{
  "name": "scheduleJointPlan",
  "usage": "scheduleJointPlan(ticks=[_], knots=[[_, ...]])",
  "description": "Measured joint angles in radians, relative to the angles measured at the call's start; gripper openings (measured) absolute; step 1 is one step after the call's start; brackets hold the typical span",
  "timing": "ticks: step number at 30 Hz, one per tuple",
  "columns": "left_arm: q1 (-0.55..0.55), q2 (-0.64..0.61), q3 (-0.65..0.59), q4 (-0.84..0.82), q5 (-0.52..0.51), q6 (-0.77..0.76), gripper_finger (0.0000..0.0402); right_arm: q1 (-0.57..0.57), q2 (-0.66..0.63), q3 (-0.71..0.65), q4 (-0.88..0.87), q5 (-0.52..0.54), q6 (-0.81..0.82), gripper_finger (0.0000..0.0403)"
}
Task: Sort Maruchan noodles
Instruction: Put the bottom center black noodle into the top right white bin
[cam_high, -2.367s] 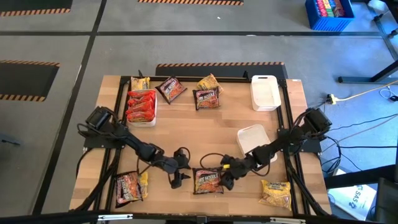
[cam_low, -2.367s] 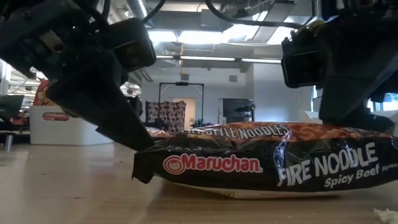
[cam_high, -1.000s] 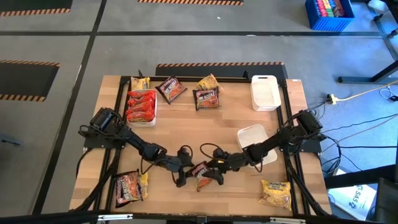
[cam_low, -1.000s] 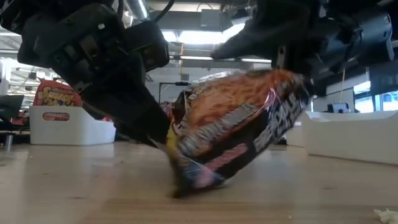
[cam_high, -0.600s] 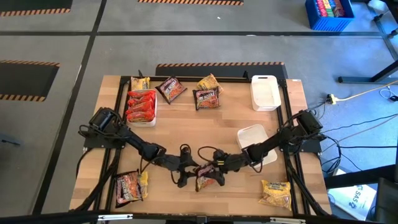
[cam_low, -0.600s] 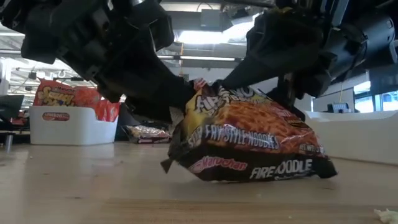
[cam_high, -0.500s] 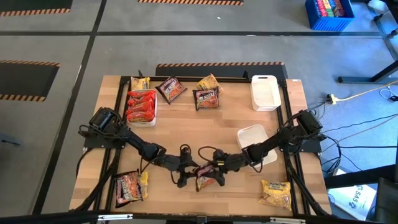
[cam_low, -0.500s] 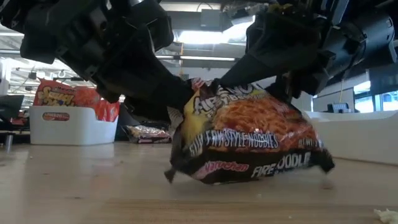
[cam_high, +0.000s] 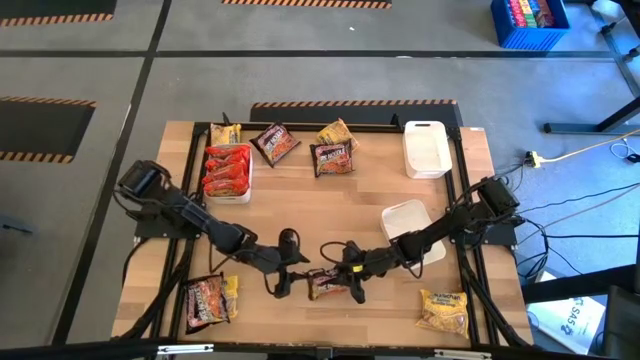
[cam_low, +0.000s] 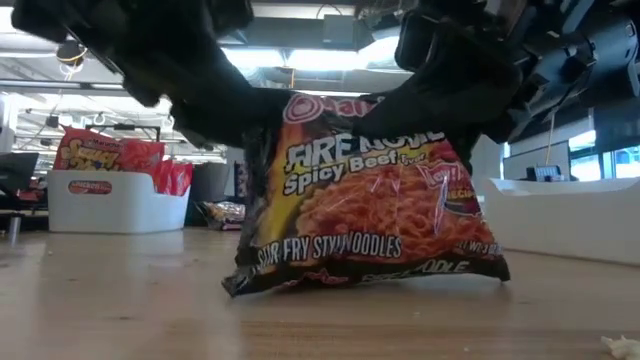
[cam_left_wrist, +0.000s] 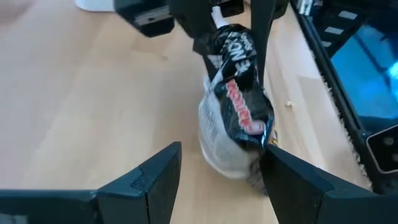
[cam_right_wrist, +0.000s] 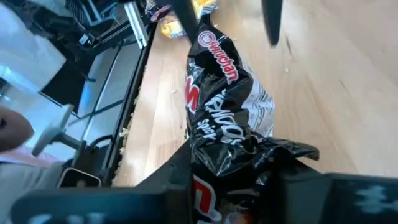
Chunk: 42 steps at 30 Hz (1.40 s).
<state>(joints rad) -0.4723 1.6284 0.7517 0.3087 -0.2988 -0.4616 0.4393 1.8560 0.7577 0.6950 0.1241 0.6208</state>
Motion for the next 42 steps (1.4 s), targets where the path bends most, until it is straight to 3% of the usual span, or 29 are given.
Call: scheduleJointPlan(ticks=[4,8,12,17,26,42], knots=[[-0.025,-0.063,0.001,-0.058,-0.063,0.007,0.0208,0.000,-0.050,-0.001,-0.037,0.029,-0.065,0.0105],[-0.046,-0.090,0.000,-0.059,-0.088,0.038,0.0208,0.000,-0.152,-0.001,-0.110,0.066,-0.141,0.0100],[-0.040,-0.089,0.000,-0.012,-0.087,0.038,0.0208,0.000,-0.270,-0.001,-0.222,0.117,-0.217,0.0087],[-0.010,-0.089,0.000,0.049,-0.109,0.076,0.0224,0.001,-0.355,-0.001,-0.289,0.170,-0.274,0.0099],[0.036,-0.085,0.000,0.107,-0.050,0.080,0.0280,0.001,-0.363,-0.001,-0.281,0.180,-0.316,0.0090],[0.041,-0.050,-0.001,0.175,-0.096,0.119,0.0284,-0.001,-0.278,-0.001,-0.053,0.188,-0.372,0.0096]])
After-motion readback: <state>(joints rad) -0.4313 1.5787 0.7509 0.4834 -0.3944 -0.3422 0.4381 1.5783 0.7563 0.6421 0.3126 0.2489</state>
